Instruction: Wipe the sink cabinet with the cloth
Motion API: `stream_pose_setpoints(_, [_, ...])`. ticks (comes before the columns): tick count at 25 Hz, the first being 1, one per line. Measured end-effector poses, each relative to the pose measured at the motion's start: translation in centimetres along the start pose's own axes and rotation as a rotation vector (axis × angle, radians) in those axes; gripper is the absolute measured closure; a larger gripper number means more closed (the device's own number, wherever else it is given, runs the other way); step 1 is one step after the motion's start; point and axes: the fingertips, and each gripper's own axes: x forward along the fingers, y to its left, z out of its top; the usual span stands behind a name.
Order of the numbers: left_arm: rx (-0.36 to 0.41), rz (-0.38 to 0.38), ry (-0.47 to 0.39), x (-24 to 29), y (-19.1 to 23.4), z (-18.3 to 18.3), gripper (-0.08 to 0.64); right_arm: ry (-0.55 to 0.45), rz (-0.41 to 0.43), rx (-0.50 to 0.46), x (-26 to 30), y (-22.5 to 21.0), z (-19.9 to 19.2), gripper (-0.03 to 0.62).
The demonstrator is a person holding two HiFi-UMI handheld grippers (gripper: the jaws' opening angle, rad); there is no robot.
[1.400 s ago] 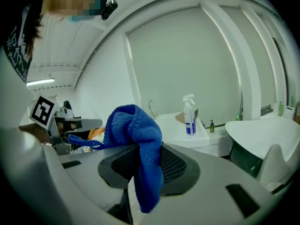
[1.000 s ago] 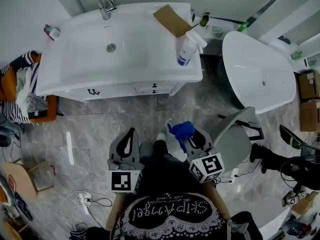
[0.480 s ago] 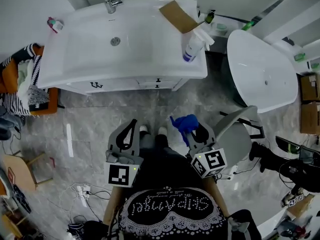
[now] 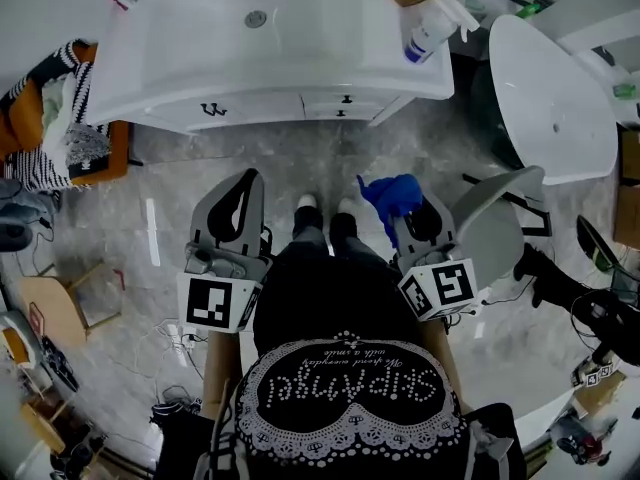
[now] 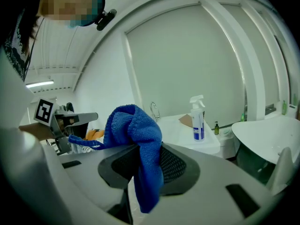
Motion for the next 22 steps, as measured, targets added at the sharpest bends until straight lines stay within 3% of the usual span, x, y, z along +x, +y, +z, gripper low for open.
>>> stream_pose_setpoints(7, [0.012,-0.097,0.011,1.4,0.5,0.0,0.557,0.009,-0.021,0.014,0.2,1.2,-0.8,0.477])
stream_pose_setpoints(11, [-0.031,-0.136,-0.006,1.4,0.6,0.6,0.557,0.010,-0.023,0.007,0.5,2.1,-1.0,0.476])
stream_pose_setpoints(14, [-0.003,-0.171,0.006,0.8,1.3,0.2,0.557,0.012,-0.019,0.003,0.9,3.1,-1.2,0.477])
stream_pose_setpoints(22, [0.031,-0.177,-0.007,-0.4,3.7,-0.1,0.557,0.012,-0.021,0.000,1.7,5.2,-2.1,0.476])
